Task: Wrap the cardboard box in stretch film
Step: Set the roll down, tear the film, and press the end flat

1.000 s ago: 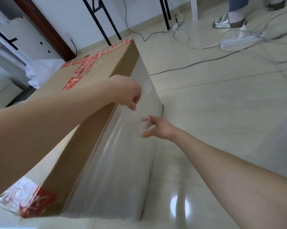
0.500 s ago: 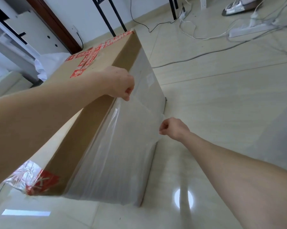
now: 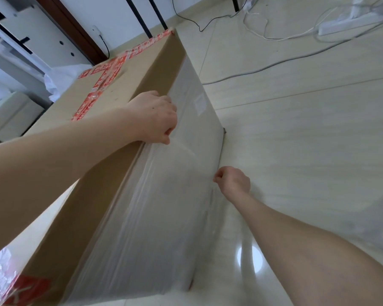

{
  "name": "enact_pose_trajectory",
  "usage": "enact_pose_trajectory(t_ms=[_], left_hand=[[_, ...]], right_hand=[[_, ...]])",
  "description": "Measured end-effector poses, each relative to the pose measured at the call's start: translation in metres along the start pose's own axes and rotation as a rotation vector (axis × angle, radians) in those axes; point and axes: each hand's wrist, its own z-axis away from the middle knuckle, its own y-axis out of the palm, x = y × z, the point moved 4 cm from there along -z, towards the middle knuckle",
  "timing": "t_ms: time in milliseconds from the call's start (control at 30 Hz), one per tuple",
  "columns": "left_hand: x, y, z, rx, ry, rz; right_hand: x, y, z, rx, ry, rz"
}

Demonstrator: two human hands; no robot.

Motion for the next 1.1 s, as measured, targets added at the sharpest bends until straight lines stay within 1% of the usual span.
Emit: enact_pose_trajectory(t_ms=[167,233,333,533,600,667,767,833,900,933,1000,1067,1100], left_hand=[[0.001,0.006,-0.007,-0.015,0.014,-0.065],[0.002,0.009,-0.009,-0.023,0.008,-0.085],[0.002,0.012,-0.010,-0.054,-0.019,-0.092],[0.003,0.012,-0.011,-0.199,-0.074,-0.039],[0.001,0.014,-0.010,-0.221,-0.060,-0.027],[-0.003,0.013,-0.009,-0.209,-0.050,-0.032],[-0.008,0.015,-0.007,-0.194,-0.065,-0.063],[-0.022,0.010,-0.006,-0.292,-0.031,-0.092],[-0.045,0.004,-0.008,-0.359,0.032,-0.003],[-0.061,0.008,-0.010,-0.324,0.082,0.023],[-0.099,0.033,-0.013,-0.182,0.179,0.056],[-0.123,0.054,-0.011,-0.047,0.232,0.110],[-0.130,0.059,-0.010,-0.043,0.240,0.098]], right_hand=[[-0.004,0.011,-0.015,-0.049,0.057,-0.002],[-0.001,0.018,-0.021,-0.028,0.082,-0.047],[0.007,0.031,-0.028,0.037,0.120,-0.157],[0.008,0.044,-0.040,0.039,0.213,-0.468],[0.006,0.045,-0.045,0.060,0.240,-0.527],[0.002,0.046,-0.050,0.068,0.275,-0.616],[-0.004,0.041,-0.053,-0.003,0.332,-0.717],[-0.009,0.036,-0.049,-0.080,0.373,-0.761],[-0.009,0.033,-0.036,-0.142,0.364,-0.755],[-0.007,0.035,-0.026,-0.170,0.339,-0.748],[0.003,0.043,0.000,-0.206,0.266,-0.758],[0.016,0.057,0.026,-0.195,0.182,-0.778],[0.021,0.064,0.037,-0.181,0.159,-0.793]])
